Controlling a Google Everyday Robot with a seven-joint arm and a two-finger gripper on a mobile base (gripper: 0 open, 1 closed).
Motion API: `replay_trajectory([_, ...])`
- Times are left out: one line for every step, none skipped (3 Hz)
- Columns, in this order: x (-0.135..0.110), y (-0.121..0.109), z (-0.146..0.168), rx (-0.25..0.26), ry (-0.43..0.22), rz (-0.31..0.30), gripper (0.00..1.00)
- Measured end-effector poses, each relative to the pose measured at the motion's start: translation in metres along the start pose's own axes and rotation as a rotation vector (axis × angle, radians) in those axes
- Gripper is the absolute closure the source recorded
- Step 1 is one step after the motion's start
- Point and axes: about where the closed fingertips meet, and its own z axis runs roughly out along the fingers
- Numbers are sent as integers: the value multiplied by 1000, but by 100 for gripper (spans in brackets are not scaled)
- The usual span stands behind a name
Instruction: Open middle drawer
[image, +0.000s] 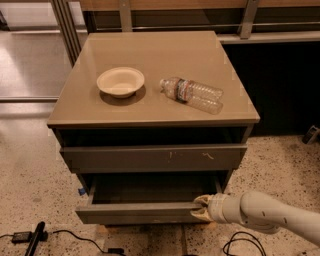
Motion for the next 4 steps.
replay_trajectory([0,0,0,0,0,0,36])
replay_trajectory([0,0,0,0,0,0,12])
replay_trajectory([0,0,0,0,0,0,14])
replay_trajectory([0,0,0,0,0,0,38])
